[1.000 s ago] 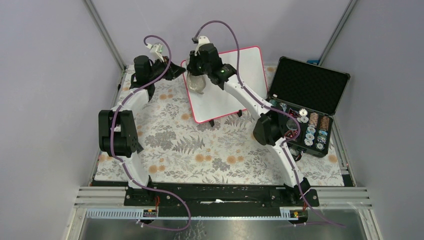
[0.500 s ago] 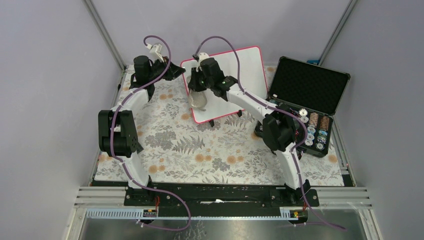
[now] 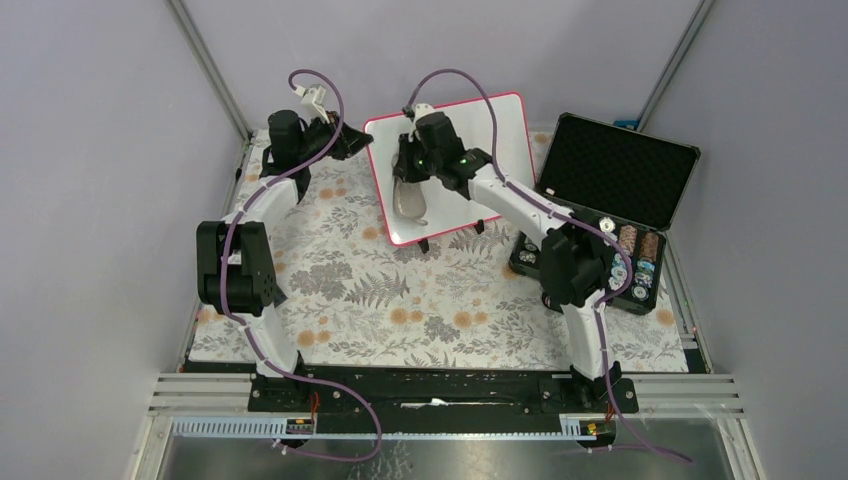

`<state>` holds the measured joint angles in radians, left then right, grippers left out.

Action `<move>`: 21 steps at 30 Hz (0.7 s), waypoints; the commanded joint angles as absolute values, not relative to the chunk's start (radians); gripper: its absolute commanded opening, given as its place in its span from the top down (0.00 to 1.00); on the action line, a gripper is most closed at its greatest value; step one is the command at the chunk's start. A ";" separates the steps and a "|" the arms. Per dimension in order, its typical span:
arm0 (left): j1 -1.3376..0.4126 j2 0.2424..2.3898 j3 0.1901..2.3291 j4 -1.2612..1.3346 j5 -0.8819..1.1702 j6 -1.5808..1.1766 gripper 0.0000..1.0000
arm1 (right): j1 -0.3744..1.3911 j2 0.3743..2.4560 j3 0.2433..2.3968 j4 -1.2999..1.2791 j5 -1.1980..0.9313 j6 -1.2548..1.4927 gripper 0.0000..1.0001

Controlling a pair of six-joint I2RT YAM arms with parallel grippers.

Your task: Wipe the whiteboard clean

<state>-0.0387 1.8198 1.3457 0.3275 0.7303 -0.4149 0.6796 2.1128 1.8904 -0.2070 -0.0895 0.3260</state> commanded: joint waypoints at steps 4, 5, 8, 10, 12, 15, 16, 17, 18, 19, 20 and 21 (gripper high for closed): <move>-0.063 1.773 1.357 0.368 0.785 -0.373 1.00 | 0.607 2.278 2.364 -0.344 -0.025 0.303 1.00; -0.063 1.773 1.358 0.368 0.786 -0.374 1.00 | 0.606 2.336 2.473 -0.391 -0.031 0.304 1.00; -0.063 1.770 1.358 0.371 0.788 -0.375 1.00 | 0.606 2.480 2.718 -0.458 -0.062 0.333 1.00; -0.063 1.773 1.358 0.371 0.789 -0.376 1.00 | 0.606 2.504 2.723 -0.428 -0.071 0.370 1.00; -0.061 1.772 1.359 0.371 0.789 -0.374 1.00 | 0.605 2.475 2.612 -0.356 -0.090 0.403 1.00; -0.061 1.775 1.358 0.372 0.788 -0.376 1.00 | 0.608 2.454 2.514 -0.289 -0.105 0.423 1.00; -0.061 1.775 1.358 0.373 0.789 -0.377 1.00 | 0.608 2.465 2.517 -0.301 -0.102 0.421 1.00; -0.062 1.776 1.358 0.373 0.788 -0.379 1.00 | 0.608 2.474 2.524 -0.320 -0.099 0.419 1.00; -0.061 1.776 1.358 0.374 0.789 -0.379 1.00 | 0.608 2.484 2.532 -0.339 -0.099 0.420 1.00; -0.061 1.776 1.356 0.374 0.790 -0.380 1.00 | 0.609 2.491 2.531 -0.355 -0.105 0.422 1.00; -0.061 1.776 1.357 0.374 0.788 -0.380 1.00 | 0.610 2.492 2.521 -0.364 -0.118 0.425 1.00; -0.061 1.775 1.358 0.374 0.787 -0.378 1.00 | 0.613 2.489 2.498 -0.365 -0.131 0.429 1.00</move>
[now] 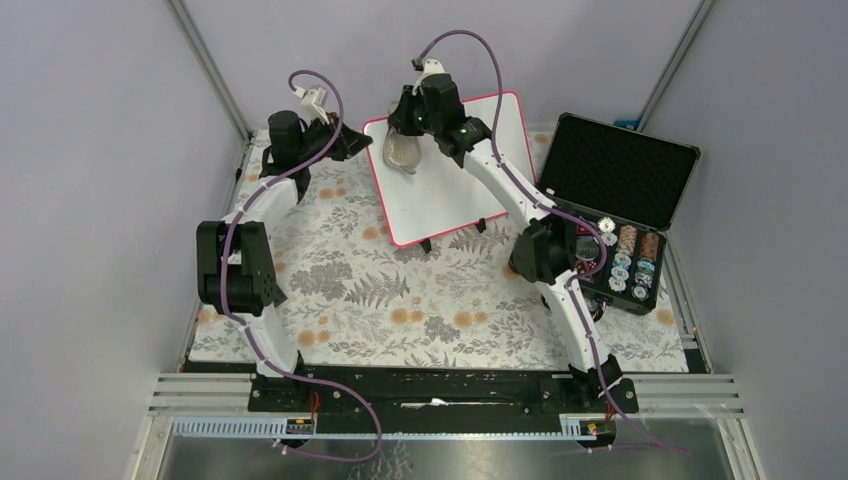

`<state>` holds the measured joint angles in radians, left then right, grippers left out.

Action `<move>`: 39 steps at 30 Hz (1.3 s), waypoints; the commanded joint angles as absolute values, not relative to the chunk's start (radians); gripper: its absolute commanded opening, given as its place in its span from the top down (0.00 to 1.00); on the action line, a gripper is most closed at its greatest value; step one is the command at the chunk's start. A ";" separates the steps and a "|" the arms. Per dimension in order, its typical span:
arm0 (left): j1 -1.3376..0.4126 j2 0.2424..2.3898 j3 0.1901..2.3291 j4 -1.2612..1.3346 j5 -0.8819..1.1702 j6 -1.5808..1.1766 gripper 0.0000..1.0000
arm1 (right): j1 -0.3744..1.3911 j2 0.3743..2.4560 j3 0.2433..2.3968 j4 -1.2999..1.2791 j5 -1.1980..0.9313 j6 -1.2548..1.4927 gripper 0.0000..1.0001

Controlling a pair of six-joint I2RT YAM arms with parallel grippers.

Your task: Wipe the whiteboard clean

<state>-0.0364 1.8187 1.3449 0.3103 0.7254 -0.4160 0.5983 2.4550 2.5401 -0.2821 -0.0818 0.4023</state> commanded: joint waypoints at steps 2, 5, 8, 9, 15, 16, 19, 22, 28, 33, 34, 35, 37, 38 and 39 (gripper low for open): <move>-0.061 1.771 1.356 0.371 0.785 -0.373 1.00 | 0.625 2.472 2.440 -0.361 -0.143 0.430 1.00; -0.061 1.769 1.356 0.364 0.782 -0.366 1.00 | 0.646 2.427 2.298 -0.316 -0.173 0.432 1.00; -0.060 1.771 1.357 0.364 0.781 -0.365 1.00 | 0.665 2.353 2.099 -0.226 -0.202 0.437 1.00; -0.060 1.773 1.357 0.364 0.781 -0.366 1.00 | 0.670 2.323 2.026 -0.193 -0.205 0.437 1.00; -0.055 1.775 1.358 0.368 0.782 -0.371 1.00 | 0.672 2.162 1.664 -0.050 -0.224 0.447 1.00; -0.055 1.775 1.358 0.368 0.783 -0.371 1.00 | 0.671 2.145 1.636 -0.049 -0.221 0.436 1.00; -0.055 1.776 1.358 0.366 0.782 -0.370 1.00 | 0.649 2.089 1.574 -0.047 -0.222 0.427 1.00; -0.053 1.775 1.358 0.364 0.780 -0.368 1.00 | 0.600 2.036 1.560 -0.022 -0.233 0.440 1.00; -0.054 1.777 1.358 0.366 0.782 -0.373 1.00 | 0.577 2.041 1.745 -0.045 -0.230 0.429 1.00; -0.054 1.784 1.358 0.367 0.784 -0.376 1.00 | 0.579 2.169 2.020 -0.137 -0.215 0.436 1.00; -0.055 1.786 1.359 0.367 0.785 -0.376 1.00 | 0.578 2.207 2.091 -0.167 -0.213 0.435 1.00; -0.055 1.788 1.360 0.368 0.787 -0.377 1.00 | 0.578 2.246 2.168 -0.201 -0.218 0.436 1.00; -0.055 1.790 1.360 0.368 0.787 -0.379 1.00 | 0.579 2.338 2.328 -0.275 -0.220 0.438 1.00; -0.055 1.790 1.361 0.368 0.788 -0.378 1.00 | 0.579 2.381 2.404 -0.305 -0.213 0.440 1.00; -0.055 1.791 1.362 0.368 0.788 -0.378 1.00 | 0.579 2.423 2.470 -0.338 -0.207 0.443 1.00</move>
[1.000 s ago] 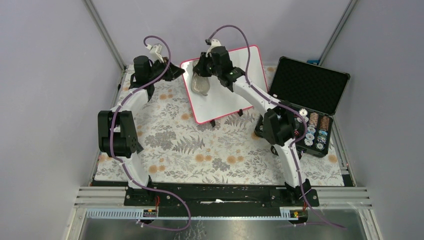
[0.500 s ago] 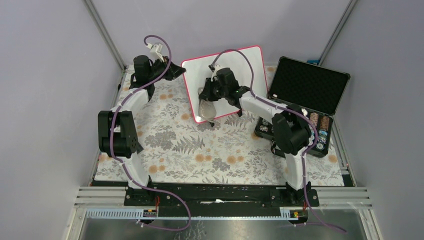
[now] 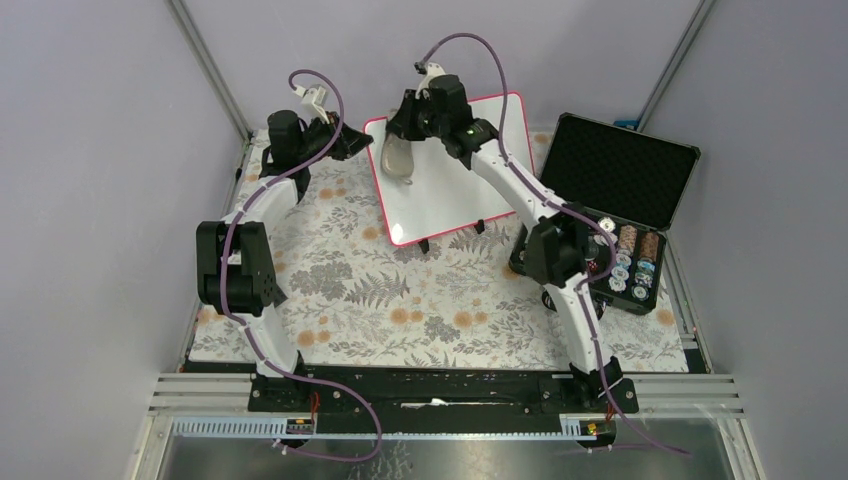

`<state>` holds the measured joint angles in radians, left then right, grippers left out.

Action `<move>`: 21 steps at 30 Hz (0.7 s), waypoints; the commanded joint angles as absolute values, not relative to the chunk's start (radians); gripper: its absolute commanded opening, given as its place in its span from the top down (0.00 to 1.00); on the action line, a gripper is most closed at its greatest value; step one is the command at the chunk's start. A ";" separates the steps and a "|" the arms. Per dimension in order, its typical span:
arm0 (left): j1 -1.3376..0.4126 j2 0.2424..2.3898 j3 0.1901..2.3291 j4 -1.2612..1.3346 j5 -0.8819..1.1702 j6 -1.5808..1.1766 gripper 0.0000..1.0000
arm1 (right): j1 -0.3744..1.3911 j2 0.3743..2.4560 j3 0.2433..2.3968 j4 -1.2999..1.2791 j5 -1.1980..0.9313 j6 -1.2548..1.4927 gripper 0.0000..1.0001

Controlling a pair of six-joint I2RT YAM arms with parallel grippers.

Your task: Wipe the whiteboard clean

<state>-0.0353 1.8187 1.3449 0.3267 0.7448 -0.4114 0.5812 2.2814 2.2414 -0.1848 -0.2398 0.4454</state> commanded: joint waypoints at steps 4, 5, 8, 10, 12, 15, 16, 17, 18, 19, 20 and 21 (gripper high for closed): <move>-0.054 1.790 1.362 0.367 0.788 -0.376 1.00 | 0.585 2.508 2.557 -0.378 -0.222 0.461 1.00; -0.054 1.791 1.364 0.367 0.787 -0.377 1.00 | 0.590 2.511 2.541 -0.377 -0.225 0.460 1.00; -0.054 1.792 1.366 0.368 0.789 -0.379 1.00 | 0.626 2.496 2.452 -0.369 -0.213 0.436 1.00; -0.054 1.793 1.365 0.369 0.788 -0.379 1.00 | 0.647 2.474 2.364 -0.340 -0.218 0.428 1.00; -0.053 1.790 1.365 0.367 0.788 -0.377 1.00 | 0.663 2.453 2.284 -0.322 -0.217 0.421 1.00; -0.048 1.782 1.363 0.363 0.784 -0.370 1.00 | 0.669 2.400 2.123 -0.265 -0.231 0.427 1.00; -0.046 1.780 1.364 0.361 0.784 -0.369 1.00 | 0.669 2.375 2.059 -0.238 -0.224 0.428 1.00; -0.045 1.778 1.362 0.359 0.781 -0.367 1.00 | 0.668 2.346 1.987 -0.207 -0.218 0.427 1.00; -0.043 1.778 1.361 0.359 0.780 -0.367 1.00 | 0.665 2.307 1.894 -0.171 -0.213 0.431 1.00; -0.041 1.779 1.361 0.359 0.780 -0.367 1.00 | 0.662 2.278 1.835 -0.143 -0.215 0.436 1.00; -0.039 1.781 1.362 0.358 0.779 -0.365 1.00 | 0.657 2.252 1.777 -0.115 -0.221 0.444 1.00; -0.036 1.784 1.363 0.355 0.778 -0.365 1.00 | 0.648 2.226 1.729 -0.092 -0.227 0.449 1.00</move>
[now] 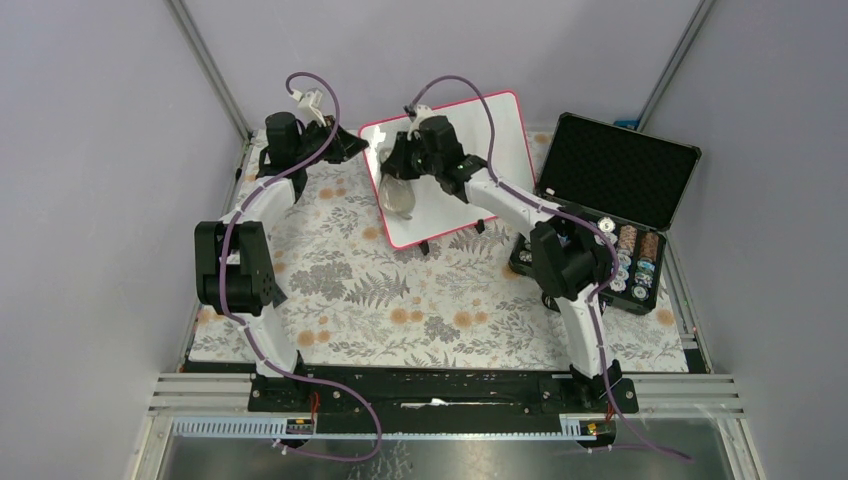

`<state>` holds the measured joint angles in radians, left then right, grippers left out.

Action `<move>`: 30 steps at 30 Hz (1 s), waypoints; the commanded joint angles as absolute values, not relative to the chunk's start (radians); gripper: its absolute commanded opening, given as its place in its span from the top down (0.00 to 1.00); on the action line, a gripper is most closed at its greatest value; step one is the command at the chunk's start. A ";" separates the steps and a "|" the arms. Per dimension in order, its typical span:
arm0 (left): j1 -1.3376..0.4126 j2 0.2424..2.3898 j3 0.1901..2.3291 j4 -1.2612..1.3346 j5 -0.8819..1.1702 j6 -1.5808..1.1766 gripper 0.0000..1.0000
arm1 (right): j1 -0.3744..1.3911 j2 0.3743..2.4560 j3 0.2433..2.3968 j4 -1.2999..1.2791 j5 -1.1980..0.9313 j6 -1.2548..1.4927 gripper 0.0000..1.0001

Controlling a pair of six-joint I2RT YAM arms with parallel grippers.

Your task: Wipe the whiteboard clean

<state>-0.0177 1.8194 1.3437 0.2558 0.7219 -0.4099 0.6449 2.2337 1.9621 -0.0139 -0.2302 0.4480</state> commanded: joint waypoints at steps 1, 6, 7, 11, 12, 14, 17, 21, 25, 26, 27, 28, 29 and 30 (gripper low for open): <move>-0.032 1.787 1.363 0.353 0.776 -0.365 1.00 | 0.639 2.203 1.681 -0.073 -0.233 0.455 1.00; -0.004 1.803 1.372 0.336 0.775 -0.360 1.00 | 0.597 2.094 1.537 -0.045 -0.221 0.441 1.00; -0.002 1.805 1.375 0.325 0.770 -0.349 1.00 | 0.592 2.071 1.526 -0.045 -0.210 0.435 1.00; -0.002 1.810 1.382 0.286 0.749 -0.309 1.00 | 0.553 2.009 1.558 -0.052 -0.182 0.419 1.00; -0.002 1.813 1.381 0.285 0.749 -0.308 1.00 | 0.539 2.004 1.584 -0.059 -0.178 0.418 1.00; -0.002 1.817 1.381 0.284 0.748 -0.308 1.00 | 0.510 2.006 1.639 -0.066 -0.169 0.413 1.00; -0.001 1.819 1.381 0.282 0.746 -0.308 1.00 | 0.473 2.037 1.756 -0.096 -0.155 0.408 1.00; -0.002 1.827 1.386 0.279 0.742 -0.311 1.00 | 0.443 2.115 1.950 -0.162 -0.112 0.388 1.00; -0.002 1.826 1.386 0.279 0.741 -0.314 1.00 | 0.438 2.254 2.224 -0.299 -0.083 0.363 1.00; -0.002 1.825 1.387 0.279 0.741 -0.314 1.00 | 0.438 2.292 2.295 -0.332 -0.085 0.363 1.00; -0.002 1.823 1.387 0.279 0.741 -0.315 1.00 | 0.438 2.333 2.367 -0.361 -0.091 0.367 1.00; -0.001 1.824 1.386 0.280 0.739 -0.316 1.00 | 0.439 2.368 2.427 -0.385 -0.099 0.373 1.00; -0.002 1.823 1.386 0.280 0.738 -0.316 1.00 | 0.439 2.396 2.469 -0.399 -0.112 0.385 1.00; -0.002 1.823 1.386 0.279 0.737 -0.316 1.00 | 0.439 2.416 2.492 -0.402 -0.124 0.394 1.00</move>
